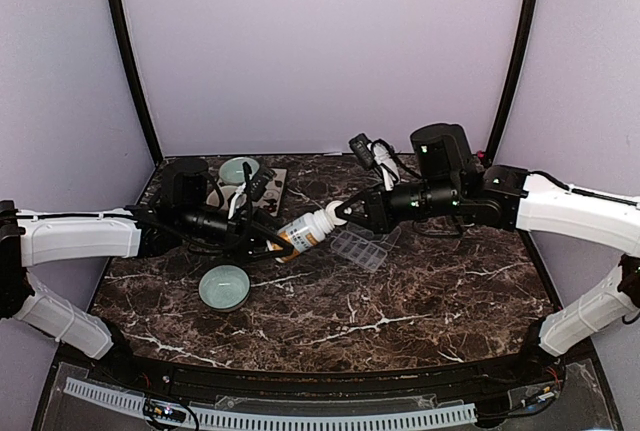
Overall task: Sort the pills into containers
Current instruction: Open the lid of the pill bottle.
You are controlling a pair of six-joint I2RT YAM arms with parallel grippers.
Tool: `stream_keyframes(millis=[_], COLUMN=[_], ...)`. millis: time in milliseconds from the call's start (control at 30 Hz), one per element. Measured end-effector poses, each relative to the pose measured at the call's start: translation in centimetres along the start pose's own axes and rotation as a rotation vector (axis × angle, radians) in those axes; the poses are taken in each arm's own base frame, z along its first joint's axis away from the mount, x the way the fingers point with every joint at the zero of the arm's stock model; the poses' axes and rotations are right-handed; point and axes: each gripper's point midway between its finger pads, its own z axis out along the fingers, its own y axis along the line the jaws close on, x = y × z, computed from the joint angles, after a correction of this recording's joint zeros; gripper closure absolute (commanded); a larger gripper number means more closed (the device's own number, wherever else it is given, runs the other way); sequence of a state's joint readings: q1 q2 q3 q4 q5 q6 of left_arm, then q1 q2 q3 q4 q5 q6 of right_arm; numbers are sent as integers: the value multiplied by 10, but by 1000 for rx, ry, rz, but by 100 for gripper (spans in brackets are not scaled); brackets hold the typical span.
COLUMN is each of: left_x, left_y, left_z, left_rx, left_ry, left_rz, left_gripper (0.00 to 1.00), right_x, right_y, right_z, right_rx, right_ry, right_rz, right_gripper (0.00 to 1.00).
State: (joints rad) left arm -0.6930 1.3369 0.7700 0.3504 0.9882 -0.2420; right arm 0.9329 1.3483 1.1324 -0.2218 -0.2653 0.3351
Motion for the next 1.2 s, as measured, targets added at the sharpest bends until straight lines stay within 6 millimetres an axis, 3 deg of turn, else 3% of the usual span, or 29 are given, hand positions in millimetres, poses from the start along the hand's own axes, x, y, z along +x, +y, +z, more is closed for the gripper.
stream_keyframes(millis=[367, 767, 1200], left_x=[1, 4, 13], left_y=[0, 9, 29], left_z=[0, 3, 19], left_rx=[-1, -60, -182], left_ry=[2, 10, 73], left_rz=[22, 52, 131], left_gripper=[92, 92, 92], right_x=[-2, 3, 17], right_y=[-12, -26, -51], right_z=[-1, 4, 16], right_rx=[35, 93, 176], right_ry=[-14, -4, 45], right_rz=[29, 39, 53], right_gripper=[74, 72, 72])
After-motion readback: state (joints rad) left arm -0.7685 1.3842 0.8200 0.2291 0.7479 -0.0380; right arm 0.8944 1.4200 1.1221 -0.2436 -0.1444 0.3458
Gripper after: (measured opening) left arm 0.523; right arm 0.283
